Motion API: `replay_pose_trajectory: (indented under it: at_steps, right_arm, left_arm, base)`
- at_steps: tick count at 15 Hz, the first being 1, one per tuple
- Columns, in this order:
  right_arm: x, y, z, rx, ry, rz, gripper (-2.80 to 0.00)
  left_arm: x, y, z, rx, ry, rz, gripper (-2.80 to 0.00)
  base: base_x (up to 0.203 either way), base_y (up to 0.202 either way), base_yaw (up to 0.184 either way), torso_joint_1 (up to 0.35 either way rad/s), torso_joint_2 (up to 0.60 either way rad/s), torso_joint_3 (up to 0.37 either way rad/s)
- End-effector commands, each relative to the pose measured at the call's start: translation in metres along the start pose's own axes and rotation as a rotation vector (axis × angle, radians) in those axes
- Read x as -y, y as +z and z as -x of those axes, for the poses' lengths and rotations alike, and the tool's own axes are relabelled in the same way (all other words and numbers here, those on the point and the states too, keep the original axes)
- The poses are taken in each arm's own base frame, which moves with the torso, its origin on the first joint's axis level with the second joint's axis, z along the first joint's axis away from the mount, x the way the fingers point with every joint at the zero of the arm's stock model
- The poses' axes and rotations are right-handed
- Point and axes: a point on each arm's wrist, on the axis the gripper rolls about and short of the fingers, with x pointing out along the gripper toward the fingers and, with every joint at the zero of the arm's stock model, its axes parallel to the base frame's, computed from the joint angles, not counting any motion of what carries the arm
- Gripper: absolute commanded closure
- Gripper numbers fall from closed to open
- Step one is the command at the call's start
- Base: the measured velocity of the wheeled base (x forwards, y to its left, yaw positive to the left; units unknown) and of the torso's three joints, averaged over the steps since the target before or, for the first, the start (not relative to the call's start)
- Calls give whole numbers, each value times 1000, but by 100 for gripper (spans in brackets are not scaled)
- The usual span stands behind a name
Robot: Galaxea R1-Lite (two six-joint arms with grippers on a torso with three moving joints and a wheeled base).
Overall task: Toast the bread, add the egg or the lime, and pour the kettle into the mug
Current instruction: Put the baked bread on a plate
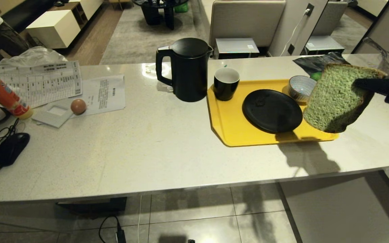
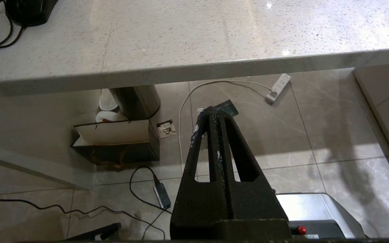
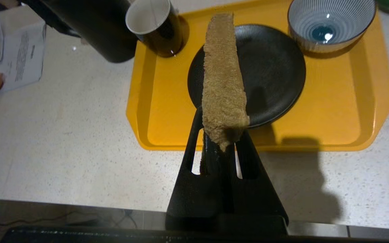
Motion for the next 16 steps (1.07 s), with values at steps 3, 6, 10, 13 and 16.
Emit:
replay_pose_trajectory:
  at_steps: [3, 6, 10, 13, 16]
  right_arm:
    - [-8, -22, -40, -127, 33, -69, 0]
    - [-13, -35, -64, -184, 47, -122, 0]
    - [-15, -48, -102, -161, 54, -144, 0]
    - [-15, -55, -127, -158, 39, -161, 0]
    - [-12, -68, -152, -176, 1, -169, 0]
  left_arm:
    - [0, 0, 0, -1, -1, 0, 0]
    - [0, 0, 0, -1, 0, 0, 0]
    - [0, 0, 0, -1, 1, 0, 0]
    - [0, 0, 0, -1, -1, 0, 0]
    - [0, 0, 0, -1, 0, 0, 0]
  base:
    - [0, 0, 0, 0, 0, 0]
    - [0, 0, 0, 0, 0, 0]
    - [0, 0, 0, 0, 0, 0]
    - [0, 0, 0, 0, 0, 0]
    - [0, 0, 0, 0, 0, 0]
